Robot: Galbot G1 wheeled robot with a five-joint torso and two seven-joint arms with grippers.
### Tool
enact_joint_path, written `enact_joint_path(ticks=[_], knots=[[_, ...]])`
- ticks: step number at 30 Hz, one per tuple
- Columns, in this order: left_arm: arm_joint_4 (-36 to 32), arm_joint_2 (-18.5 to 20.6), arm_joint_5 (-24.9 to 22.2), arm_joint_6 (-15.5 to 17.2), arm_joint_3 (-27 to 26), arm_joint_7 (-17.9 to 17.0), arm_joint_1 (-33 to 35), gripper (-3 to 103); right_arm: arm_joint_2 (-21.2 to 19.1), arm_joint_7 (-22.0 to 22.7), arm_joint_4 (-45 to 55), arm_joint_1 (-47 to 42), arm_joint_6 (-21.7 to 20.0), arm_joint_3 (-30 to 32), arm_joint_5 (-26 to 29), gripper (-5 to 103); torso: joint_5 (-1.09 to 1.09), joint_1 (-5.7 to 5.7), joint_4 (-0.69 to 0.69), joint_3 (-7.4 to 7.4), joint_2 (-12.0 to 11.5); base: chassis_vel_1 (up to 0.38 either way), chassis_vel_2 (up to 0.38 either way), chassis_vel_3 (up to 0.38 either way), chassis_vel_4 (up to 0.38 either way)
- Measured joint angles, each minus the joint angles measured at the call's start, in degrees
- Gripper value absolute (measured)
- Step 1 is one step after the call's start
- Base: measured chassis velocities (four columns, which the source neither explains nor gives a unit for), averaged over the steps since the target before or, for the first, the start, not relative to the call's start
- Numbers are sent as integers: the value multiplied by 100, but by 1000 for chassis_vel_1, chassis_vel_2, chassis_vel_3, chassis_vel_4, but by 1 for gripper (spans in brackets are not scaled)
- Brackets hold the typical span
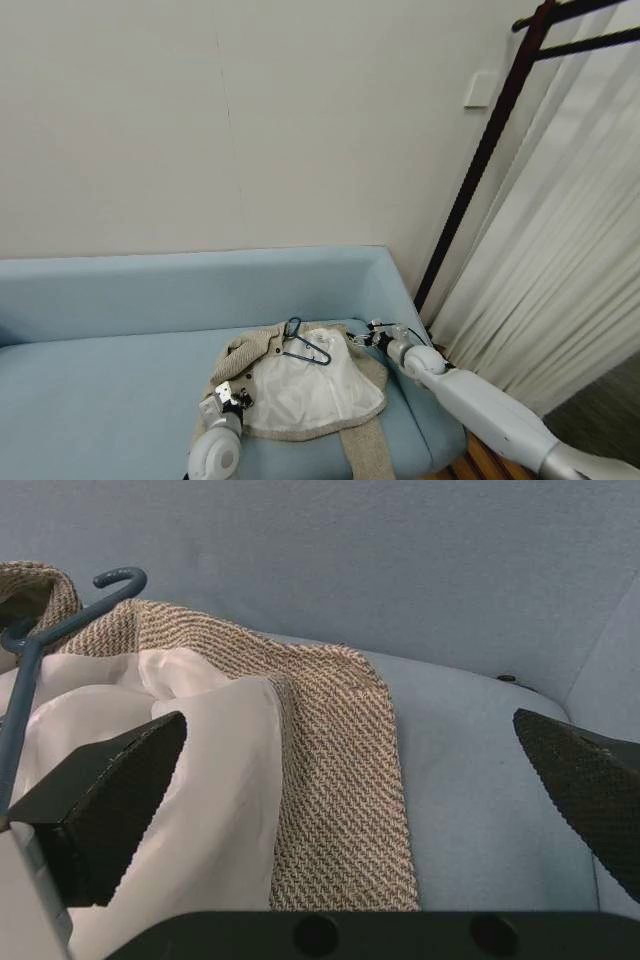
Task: Pick up the clothes from the sofa and hang them on the clothes hanger.
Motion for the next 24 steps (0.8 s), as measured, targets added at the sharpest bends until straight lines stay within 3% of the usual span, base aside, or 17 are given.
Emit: enact_joint_path(ticks=[6,10,18,24], knots=[[-566,56,131,-12,159,-136,449,1,-21,96,-10,-49,5,66,0,100,1,0,5,0,0,0,0,0,0],[-1007,80,148,11,280,-198,820,1,-100,98,4,-131,23,171,-13,100,-1,-1,-2,-1,0,0,0,0,0],[-1561,5,-85,198,467,-334,1430,1,58,90,-89,-122,34,184,-37,100,1,-1,2,0,0,0,0,0,0],[-1189,-22,-312,283,411,-481,1338,1,112,88,-110,-122,38,197,-46,100,0,-1,0,0,0,0,0,0,0]])
